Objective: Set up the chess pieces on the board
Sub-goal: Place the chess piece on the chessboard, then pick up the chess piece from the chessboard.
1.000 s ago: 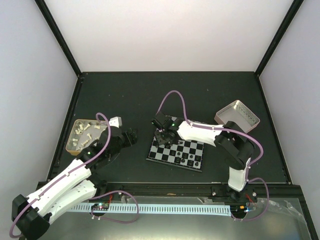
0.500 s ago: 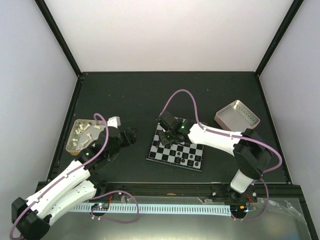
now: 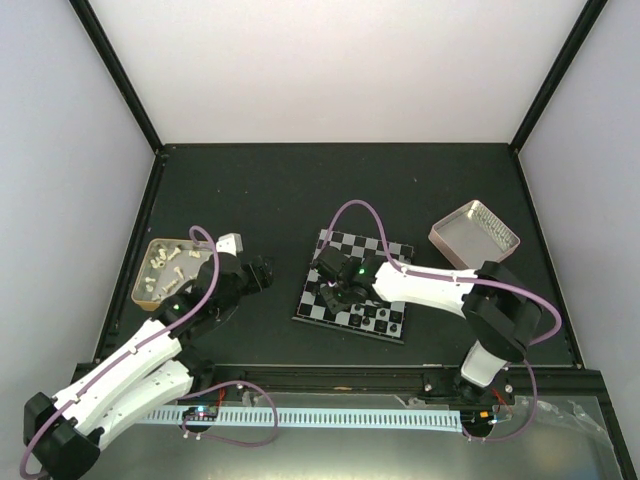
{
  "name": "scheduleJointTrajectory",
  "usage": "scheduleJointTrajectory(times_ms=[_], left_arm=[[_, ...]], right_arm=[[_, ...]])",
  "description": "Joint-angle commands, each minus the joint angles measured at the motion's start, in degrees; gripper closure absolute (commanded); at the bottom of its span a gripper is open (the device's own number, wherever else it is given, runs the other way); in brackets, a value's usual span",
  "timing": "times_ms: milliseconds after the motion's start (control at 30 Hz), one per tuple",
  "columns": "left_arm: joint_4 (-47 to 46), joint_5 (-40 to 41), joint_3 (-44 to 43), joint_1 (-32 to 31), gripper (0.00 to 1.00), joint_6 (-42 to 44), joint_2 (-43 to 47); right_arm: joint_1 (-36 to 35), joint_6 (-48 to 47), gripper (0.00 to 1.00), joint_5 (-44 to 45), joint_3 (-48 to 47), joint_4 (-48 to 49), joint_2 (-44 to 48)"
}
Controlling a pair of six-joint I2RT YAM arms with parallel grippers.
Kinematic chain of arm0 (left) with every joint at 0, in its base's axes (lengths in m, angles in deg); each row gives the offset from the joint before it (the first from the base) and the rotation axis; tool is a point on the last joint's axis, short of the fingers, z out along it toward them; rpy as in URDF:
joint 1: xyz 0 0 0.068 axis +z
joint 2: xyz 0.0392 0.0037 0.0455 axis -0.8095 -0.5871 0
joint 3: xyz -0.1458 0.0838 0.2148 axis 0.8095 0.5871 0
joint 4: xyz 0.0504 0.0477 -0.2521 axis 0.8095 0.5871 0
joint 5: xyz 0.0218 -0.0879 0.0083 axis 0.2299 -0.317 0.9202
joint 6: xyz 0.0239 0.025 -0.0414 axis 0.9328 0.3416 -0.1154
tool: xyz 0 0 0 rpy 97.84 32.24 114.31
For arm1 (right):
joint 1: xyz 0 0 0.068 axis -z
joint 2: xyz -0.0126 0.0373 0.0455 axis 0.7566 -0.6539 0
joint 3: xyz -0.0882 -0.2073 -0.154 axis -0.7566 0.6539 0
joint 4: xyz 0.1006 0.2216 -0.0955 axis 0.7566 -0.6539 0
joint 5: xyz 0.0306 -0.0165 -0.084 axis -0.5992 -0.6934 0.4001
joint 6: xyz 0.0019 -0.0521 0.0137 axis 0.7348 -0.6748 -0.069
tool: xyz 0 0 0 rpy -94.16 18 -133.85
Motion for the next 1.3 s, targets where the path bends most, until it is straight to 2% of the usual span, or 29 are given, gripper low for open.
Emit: scheduleJointTrajectory(times_ms=[0,400,633,700,867,1000,1267], left_arm=[[-1.0,-0.8,0.2,0.6,0.21,-0.1,-0.2],[-0.6,-0.6,0.4,0.6,0.21,-0.2,0.9],[-0.4,-0.5,0.2,0.6,0.21,-0.2,0.9],[-0.3,-0.4,0.3,0.7,0.21,-0.1,1.2],[-0.4,-0.5,0.5,0.7,0.21,-0.3,1.2],[-0.2,-0.5,0.4,0.7,0.21,-0.2,1.4],[0.0,-0.6,0.6,0.7,0.21,-0.3,1.6]], right_arm=[[-0.2,0.1,0.96,0.6,0.1,-0.1,-0.4],[-0.3,0.9,0.87,-1.0,0.5,1.9,-2.1],[-0.3,1.9,0.71,-0.2,0.6,0.6,1.3],[-0.2,2.7,0.69,1.4,1.2,0.5,2.8],[0.4,5.1,0.69,5.1,1.5,0.2,3.5],[1.3,5.5,0.73,5.8,0.2,-0.3,1.0],[1.8,6.2,0.73,8.5,-2.9,-1.3,-3.3]])
